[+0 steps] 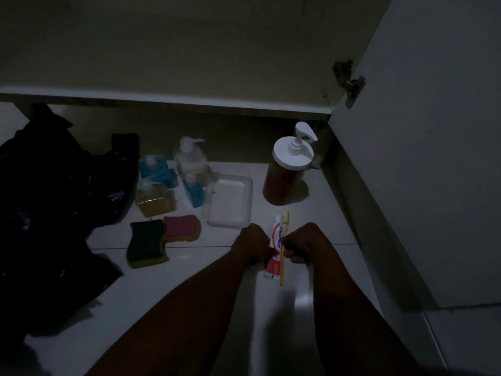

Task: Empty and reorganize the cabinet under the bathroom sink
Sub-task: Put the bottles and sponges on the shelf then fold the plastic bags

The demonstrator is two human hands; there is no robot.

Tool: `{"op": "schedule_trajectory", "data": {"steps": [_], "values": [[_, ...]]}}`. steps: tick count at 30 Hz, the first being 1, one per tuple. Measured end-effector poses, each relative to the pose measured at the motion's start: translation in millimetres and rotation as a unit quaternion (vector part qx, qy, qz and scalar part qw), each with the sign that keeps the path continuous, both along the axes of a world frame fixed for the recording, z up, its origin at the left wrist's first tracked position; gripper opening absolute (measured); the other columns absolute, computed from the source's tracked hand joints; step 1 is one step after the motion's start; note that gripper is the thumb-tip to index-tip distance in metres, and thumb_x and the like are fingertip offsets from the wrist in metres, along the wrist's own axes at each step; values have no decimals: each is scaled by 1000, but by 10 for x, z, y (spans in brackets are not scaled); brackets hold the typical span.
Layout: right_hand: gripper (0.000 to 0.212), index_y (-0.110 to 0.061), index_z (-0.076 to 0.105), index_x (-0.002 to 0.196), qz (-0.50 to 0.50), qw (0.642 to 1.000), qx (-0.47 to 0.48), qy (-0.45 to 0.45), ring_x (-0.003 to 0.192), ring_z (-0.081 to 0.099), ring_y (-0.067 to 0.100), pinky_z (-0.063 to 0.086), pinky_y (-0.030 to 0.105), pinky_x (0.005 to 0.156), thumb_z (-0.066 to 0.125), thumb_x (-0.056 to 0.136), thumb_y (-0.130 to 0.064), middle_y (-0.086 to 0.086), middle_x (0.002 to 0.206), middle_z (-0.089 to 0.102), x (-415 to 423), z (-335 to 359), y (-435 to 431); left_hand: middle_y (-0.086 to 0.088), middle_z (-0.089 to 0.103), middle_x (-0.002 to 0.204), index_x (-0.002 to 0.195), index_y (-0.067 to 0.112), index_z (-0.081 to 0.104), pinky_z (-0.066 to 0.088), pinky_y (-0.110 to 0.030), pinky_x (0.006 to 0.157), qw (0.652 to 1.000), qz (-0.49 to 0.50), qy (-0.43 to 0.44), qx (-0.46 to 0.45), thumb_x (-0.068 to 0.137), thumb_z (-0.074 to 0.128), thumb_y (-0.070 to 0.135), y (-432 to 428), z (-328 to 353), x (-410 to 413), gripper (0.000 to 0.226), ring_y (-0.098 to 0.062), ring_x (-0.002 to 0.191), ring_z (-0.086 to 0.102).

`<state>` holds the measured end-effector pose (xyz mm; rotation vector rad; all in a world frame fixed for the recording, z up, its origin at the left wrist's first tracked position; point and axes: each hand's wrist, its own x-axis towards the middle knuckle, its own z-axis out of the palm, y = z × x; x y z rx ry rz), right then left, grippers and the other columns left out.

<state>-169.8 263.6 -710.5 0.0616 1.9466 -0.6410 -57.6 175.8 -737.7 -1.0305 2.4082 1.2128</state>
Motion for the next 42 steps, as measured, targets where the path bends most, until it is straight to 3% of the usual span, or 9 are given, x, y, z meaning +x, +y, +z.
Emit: {"op": "schedule_trajectory", "data": {"steps": [9, 12, 15, 21, 23, 26, 30, 33, 42], "values": [[20, -2, 63, 83, 37, 998, -47, -24, 64, 64, 20, 57, 34, 71, 60, 94, -18, 12, 71, 65, 399, 192, -197, -14, 73, 98, 94, 2, 73, 53, -30, 81, 999, 31, 1, -15, 88, 70, 25, -76, 171, 365, 23, -22, 92, 69], [31, -3, 61, 75, 61, 997, -49, 14, 56, 58, 19, 53, 32, 63, 51, 98, -21, 11, 63, 61, 494, 362, -256, -11, 74, 93, 91, 5, 73, 57, -31, 78, 996, 65, 49, 31, 86, 74, 25, -79, 226, 508, 21, -20, 84, 70], [12, -1, 67, 83, 74, 995, -67, 30, 64, 65, 25, 59, 42, 75, 62, 89, -10, 15, 74, 67, 519, 530, -344, -13, 74, 88, 90, 3, 72, 61, -38, 77, 989, 104, 83, 61, 84, 75, 18, -197, 374, 594, 17, -24, 81, 73], [15, -3, 67, 98, 161, 984, -66, 36, 73, 65, 26, 58, 37, 75, 63, 86, -11, 16, 84, 66, 478, 674, -611, -15, 73, 88, 88, 4, 73, 53, -18, 54, 986, 96, 132, 30, 81, 78, 17, -417, 539, 643, 16, -15, 68, 68], [13, -2, 65, 97, 168, 984, -46, 19, 73, 65, 22, 59, 34, 76, 59, 90, -11, 12, 81, 64, 452, 722, -628, -15, 73, 93, 92, 3, 74, 55, -19, 59, 985, 97, 130, 55, 82, 77, 14, -451, 566, 656, 15, -16, 75, 68], [16, -8, 58, 83, 171, 984, -43, -13, 58, 58, 13, 52, 23, 49, 52, 97, -14, 6, 72, 60, 401, 797, -604, -13, 71, 103, 100, 5, 74, 56, -22, 64, 983, 101, 96, 121, 85, 73, 13, -521, 604, 651, 17, -17, 83, 67], [17, -7, 56, 82, 151, 987, -52, -6, 63, 57, 12, 50, 22, 54, 54, 97, -17, 5, 74, 61, 344, 913, -564, -14, 67, 116, 119, 6, 66, 57, -28, 73, 969, 127, 31, 211, 91, 67, 16, -595, 639, 644, 30, -20, 90, 66], [19, -6, 55, 80, 137, 988, -66, 23, 60, 57, 13, 49, 19, 42, 54, 97, -15, 6, 72, 59, 303, 977, -596, -13, 67, 111, 127, 6, 59, 57, -36, 85, 952, 154, 15, 263, 93, 64, 17, -615, 656, 620, 37, -21, 93, 67], [14, -6, 64, 94, 125, 988, -77, 53, 70, 62, 16, 49, 27, 60, 60, 93, -19, 7, 79, 67, 135, 1045, -715, -15, 67, 116, 137, 12, 53, 56, -44, 93, 938, 173, 25, 298, 92, 65, 20, -812, 681, 604, 48, -26, 101, 69]]}}
